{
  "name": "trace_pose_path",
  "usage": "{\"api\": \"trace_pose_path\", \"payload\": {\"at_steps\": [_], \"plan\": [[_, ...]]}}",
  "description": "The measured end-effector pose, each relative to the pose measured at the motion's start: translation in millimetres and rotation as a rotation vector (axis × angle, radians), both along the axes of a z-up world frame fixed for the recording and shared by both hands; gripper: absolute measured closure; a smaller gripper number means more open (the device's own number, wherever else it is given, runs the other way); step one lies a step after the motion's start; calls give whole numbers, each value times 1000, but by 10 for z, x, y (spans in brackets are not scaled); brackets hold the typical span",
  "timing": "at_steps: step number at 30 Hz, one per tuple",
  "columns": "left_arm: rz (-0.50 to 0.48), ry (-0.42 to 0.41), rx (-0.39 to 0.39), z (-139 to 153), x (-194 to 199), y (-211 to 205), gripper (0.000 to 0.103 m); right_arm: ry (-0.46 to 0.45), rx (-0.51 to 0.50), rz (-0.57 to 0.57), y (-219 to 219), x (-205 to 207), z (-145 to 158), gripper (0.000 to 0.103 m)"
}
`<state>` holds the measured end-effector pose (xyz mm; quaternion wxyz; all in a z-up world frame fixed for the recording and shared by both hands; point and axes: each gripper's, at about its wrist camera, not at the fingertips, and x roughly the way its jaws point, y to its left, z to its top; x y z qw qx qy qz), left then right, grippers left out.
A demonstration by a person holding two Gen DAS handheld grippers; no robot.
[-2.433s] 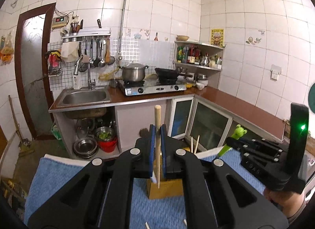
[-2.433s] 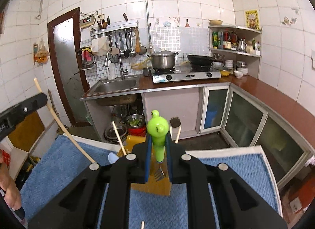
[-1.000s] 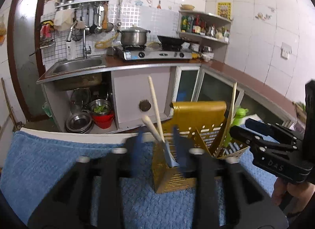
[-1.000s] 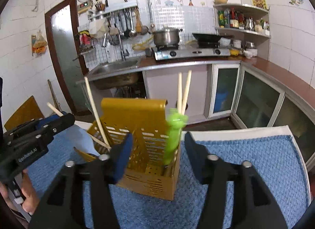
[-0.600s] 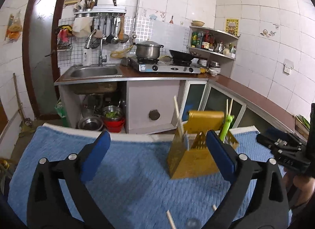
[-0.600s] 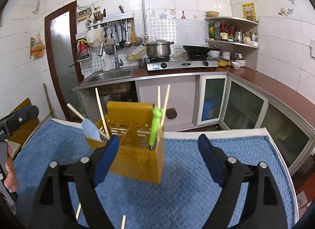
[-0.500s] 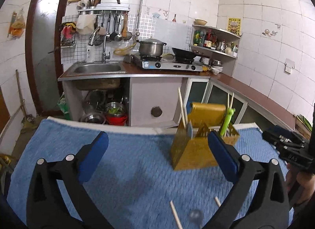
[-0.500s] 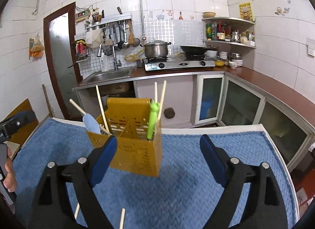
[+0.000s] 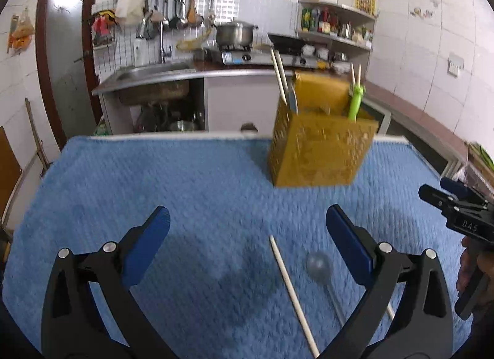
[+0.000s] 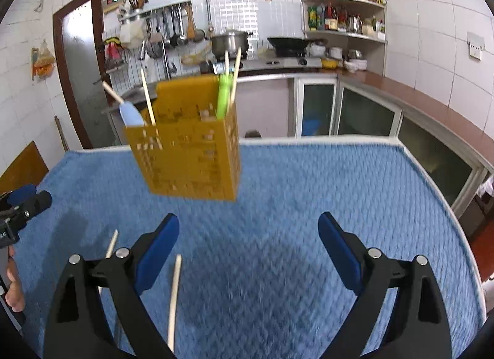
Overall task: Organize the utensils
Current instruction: 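Move both open tools back over the remaining chopsticks and spoon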
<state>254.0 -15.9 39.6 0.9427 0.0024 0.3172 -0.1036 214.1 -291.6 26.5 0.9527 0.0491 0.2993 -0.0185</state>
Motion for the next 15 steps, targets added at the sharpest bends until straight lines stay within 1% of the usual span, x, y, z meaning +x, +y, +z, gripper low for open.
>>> {"api": "trace_pose_path", "payload": {"at_steps": [2, 6, 12, 14, 15], "plan": [[2, 29, 5, -97, -3, -32, 5, 19, 2, -5, 19, -19, -91, 13], [-5, 99, -12, -315, 1, -76, 5, 61, 2, -1, 74, -16, -284, 13], [26, 181, 28, -590, 84, -172, 5, 105, 12, 17, 191, 22, -493, 13], [37, 202, 33, -648, 129, -183, 8, 119, 14, 26, 224, 65, -540, 13], [42, 210, 39, -678, 150, -184, 17, 127, 15, 30, 241, 76, -565, 14]]}}
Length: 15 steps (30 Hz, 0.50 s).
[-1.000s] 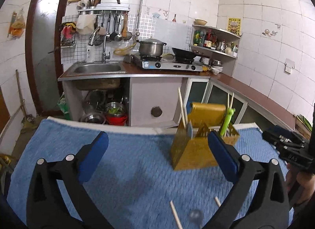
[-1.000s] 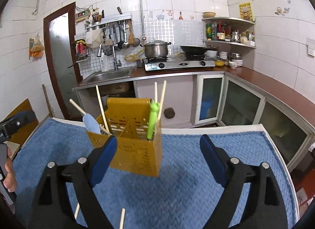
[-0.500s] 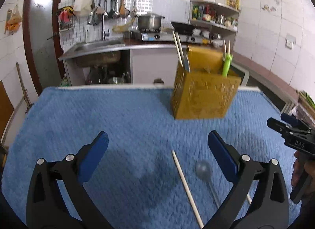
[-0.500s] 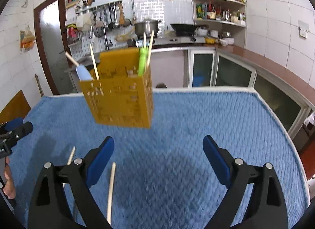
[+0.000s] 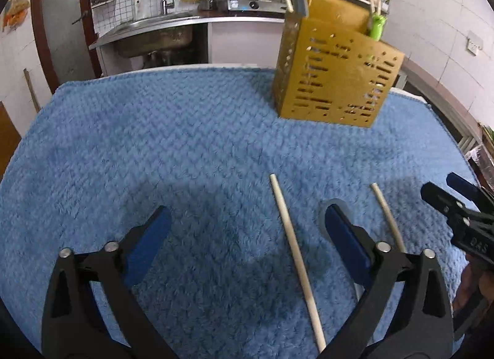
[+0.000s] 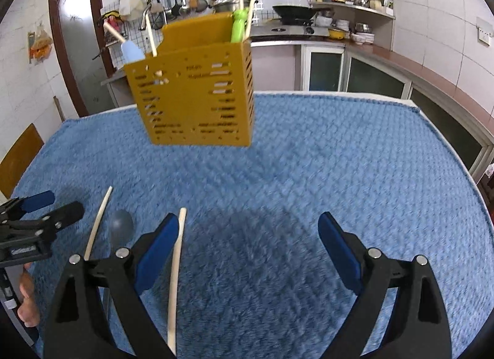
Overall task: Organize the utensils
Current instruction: 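Move both open tools back over the remaining chopsticks and spoon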
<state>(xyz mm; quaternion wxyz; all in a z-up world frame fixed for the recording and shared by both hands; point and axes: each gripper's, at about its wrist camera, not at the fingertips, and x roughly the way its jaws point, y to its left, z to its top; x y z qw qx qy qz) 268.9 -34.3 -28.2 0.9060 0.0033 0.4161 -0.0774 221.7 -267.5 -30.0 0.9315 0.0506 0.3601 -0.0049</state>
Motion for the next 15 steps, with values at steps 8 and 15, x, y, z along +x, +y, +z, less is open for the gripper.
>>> {"api": "trace_pose_path", "payload": {"at_steps": [8, 15], "plan": [[-7, 72, -37, -70, 132, -25, 49, 68, 16, 39, 182, 91, -135, 30], [-27, 132, -3, -154, 230, -174, 69, 119, 59, 79, 322, 190, -158, 60]]}}
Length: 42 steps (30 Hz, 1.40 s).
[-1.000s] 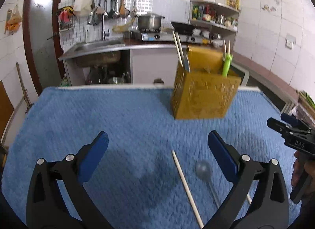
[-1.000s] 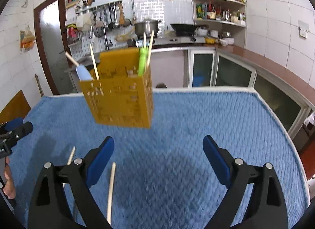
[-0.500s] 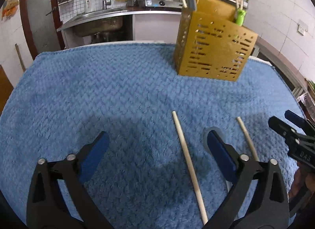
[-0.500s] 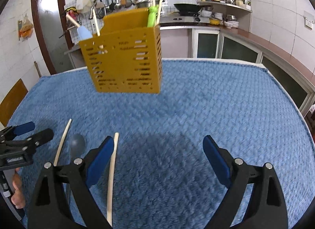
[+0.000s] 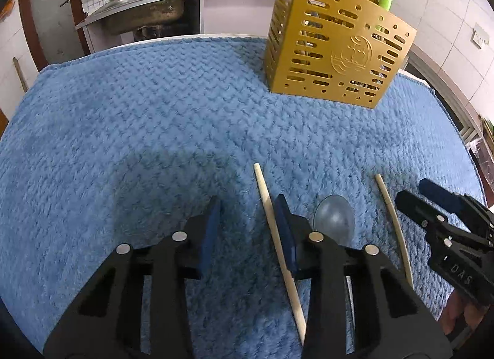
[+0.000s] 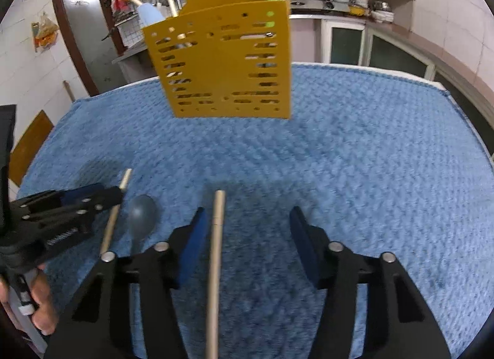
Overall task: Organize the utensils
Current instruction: 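Move both open tools back over the remaining chopsticks and spoon, then grasp a chopstick with the left tool while the right tool grasps another chopstick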
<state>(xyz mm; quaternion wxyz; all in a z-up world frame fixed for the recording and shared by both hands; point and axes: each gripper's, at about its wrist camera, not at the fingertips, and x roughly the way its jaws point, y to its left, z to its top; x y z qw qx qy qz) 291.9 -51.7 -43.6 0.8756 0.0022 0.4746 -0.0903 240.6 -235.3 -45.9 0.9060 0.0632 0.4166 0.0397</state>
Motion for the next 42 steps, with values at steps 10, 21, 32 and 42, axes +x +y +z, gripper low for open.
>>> {"api": "trace_pose_path", "payload": {"at_steps": [10, 21, 32, 42], "plan": [[-11, 41, 62, -20, 78, -148, 73, 76, 25, 7, 109, 77, -90, 77], [-7, 66, 87, -17, 210, -212, 76, 110, -30, 2, 189, 261, -53, 87], [-49, 49, 66, 62, 135, -81, 97, 91, 29, 4, 73, 193, -1, 97], [-73, 58, 41, 170, 93, -81, 103, 85, 36, 2, -21, 200, 150, 103]]}}
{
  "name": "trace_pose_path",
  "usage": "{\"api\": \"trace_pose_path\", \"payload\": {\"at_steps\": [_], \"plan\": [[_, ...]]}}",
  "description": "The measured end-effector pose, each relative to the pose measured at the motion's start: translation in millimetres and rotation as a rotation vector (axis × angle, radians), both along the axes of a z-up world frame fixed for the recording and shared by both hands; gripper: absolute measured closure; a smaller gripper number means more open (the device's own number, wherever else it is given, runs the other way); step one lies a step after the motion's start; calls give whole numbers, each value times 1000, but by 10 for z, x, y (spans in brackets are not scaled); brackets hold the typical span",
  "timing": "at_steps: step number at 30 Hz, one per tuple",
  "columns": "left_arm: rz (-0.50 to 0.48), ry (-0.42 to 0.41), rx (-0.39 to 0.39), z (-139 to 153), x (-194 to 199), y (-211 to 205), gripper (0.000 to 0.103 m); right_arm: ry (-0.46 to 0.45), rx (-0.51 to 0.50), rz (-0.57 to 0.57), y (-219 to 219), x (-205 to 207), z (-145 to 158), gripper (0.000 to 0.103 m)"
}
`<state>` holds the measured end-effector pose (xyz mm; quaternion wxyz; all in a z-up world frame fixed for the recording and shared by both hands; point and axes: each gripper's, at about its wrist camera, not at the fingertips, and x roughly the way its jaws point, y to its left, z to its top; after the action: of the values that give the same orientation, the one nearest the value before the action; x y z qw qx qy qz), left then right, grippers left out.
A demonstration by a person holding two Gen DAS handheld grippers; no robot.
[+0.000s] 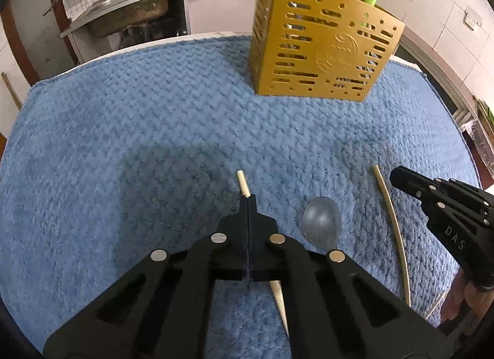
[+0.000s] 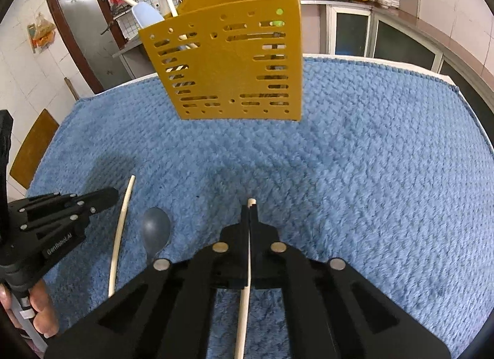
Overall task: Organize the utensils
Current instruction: 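Grasp a chopstick with the left tool while the right tool grasps another chopstick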
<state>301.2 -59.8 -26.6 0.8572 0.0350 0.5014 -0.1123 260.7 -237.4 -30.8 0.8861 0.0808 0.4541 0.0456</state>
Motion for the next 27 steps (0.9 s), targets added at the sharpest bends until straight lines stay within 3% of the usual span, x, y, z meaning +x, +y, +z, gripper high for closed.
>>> {"api": "trace_pose_path", "payload": {"at_steps": [3, 9, 21, 27], "plan": [[3, 12, 42, -78, 31, -65, 103, 16, 12, 8, 3, 15, -44, 103], [14, 14, 50, -106, 36, -75, 103, 17, 23, 27, 33, 14, -80, 100], [13, 17, 13, -45, -3, -60, 102, 31, 0, 23, 27, 3, -102, 100], [28, 40, -1, -143, 31, 6, 89, 41, 4, 22, 21, 5, -151, 99]]}}
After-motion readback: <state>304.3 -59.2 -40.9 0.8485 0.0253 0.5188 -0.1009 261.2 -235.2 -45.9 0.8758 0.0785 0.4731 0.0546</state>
